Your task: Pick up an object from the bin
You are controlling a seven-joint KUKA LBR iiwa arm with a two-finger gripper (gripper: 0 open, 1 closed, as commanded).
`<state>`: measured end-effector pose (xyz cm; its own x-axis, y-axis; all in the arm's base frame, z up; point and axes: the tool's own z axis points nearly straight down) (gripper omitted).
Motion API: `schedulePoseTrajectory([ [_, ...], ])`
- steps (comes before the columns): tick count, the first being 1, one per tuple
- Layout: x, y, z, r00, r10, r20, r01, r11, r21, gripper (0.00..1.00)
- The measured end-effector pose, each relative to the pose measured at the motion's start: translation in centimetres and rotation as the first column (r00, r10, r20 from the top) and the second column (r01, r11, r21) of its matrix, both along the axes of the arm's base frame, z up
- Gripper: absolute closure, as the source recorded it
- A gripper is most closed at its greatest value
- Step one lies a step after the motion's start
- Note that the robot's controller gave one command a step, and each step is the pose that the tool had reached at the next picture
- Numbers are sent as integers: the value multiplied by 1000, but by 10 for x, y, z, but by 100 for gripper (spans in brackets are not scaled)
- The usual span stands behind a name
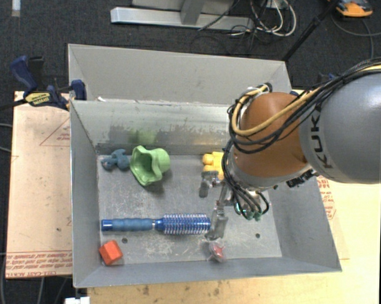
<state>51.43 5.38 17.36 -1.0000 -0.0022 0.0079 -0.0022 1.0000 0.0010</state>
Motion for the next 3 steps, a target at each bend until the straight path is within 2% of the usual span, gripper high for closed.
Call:
schedulePoseTrajectory([
  [1,8,35,-108,1000,-27,1,27,1000,0,0],
  [2,10,33,-105,999,-31,6,31,1000,0,100],
  [3,-32,34,7,999,-32,12,32,999,1,100],
])
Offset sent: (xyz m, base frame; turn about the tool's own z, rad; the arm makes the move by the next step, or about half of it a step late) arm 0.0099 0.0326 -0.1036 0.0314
